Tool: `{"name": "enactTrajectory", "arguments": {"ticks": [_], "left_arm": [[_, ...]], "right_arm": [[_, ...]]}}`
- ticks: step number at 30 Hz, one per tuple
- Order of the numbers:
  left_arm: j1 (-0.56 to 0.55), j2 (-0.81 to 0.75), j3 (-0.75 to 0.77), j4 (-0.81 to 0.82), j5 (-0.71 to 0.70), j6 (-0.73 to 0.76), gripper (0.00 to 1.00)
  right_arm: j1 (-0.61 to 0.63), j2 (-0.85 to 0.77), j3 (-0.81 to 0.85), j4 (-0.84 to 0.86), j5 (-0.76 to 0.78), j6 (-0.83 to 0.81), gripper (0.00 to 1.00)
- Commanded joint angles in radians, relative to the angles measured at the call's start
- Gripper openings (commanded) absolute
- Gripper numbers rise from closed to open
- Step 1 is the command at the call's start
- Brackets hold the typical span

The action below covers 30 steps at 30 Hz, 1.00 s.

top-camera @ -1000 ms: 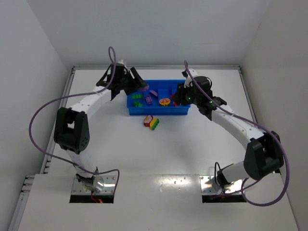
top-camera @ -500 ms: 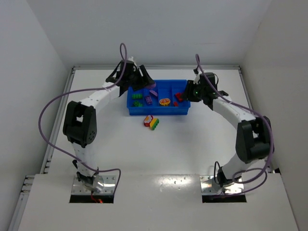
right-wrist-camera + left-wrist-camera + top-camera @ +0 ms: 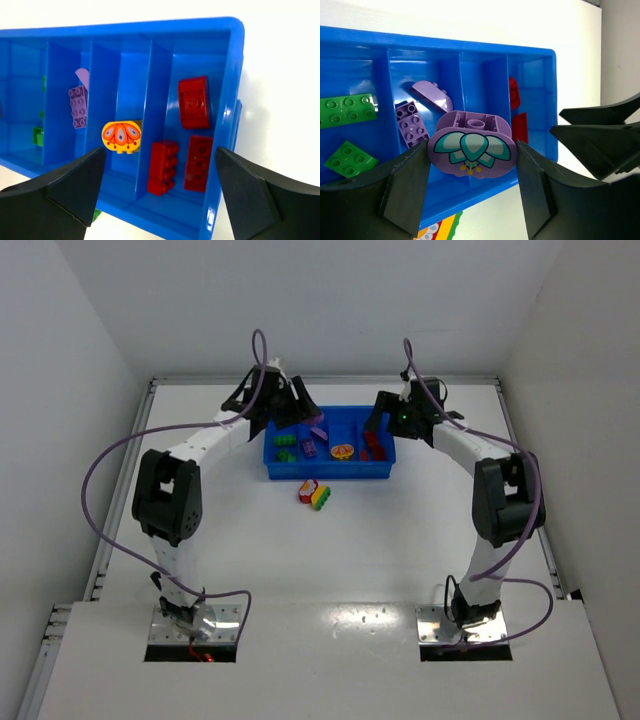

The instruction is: Sort the legos into containers by color

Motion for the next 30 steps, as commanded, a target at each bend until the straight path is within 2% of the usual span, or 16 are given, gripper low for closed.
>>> {"name": "enactTrajectory", "arguments": {"ticks": [1, 6, 9, 16, 18, 22, 28, 30], "left_arm": [[-0.024, 0.030, 0.044, 0.008, -0.027, 0.032, 0.11], [-0.058, 0.089, 0.088, -0.001, -0.046, 0.043, 0.11], [-0.058, 0.116, 0.099, -0.032, -0.087, 0.032, 0.18], [-0.076, 0.135, 0.108, -0.082, -0.167, 0.032, 0.24], [-0.087, 0.135, 0.117, -0.093, -0.215, 0.032, 0.31], [-0.096, 0.112, 0.117, -0.119, -0.276, 0.088, 0.79], [-0.116, 0.045, 0.085, -0.095, -0.213, 0.174, 0.96], [-0.116, -0.020, 0.059, -0.063, -0.114, 0.228, 0.98]], "right_arm": [[-0.001, -0.017, 0.037, 0.015, 0.000, 0.006, 0.91], [-0.001, -0.082, 0.027, 0.024, 0.000, 0.006, 0.91], [0.008, -0.140, 0.017, 0.033, 0.000, -0.014, 0.91], [-0.001, -0.201, -0.020, 0.033, -0.009, -0.048, 0.93], [-0.001, -0.212, -0.032, 0.033, -0.018, -0.048, 0.93], [-0.001, -0.232, -0.055, 0.033, -0.018, -0.059, 0.93], [-0.001, -0.241, -0.074, 0.033, -0.007, -0.083, 0.93], [-0.001, -0.260, -0.086, 0.033, -0.018, -0.083, 0.93]]}}
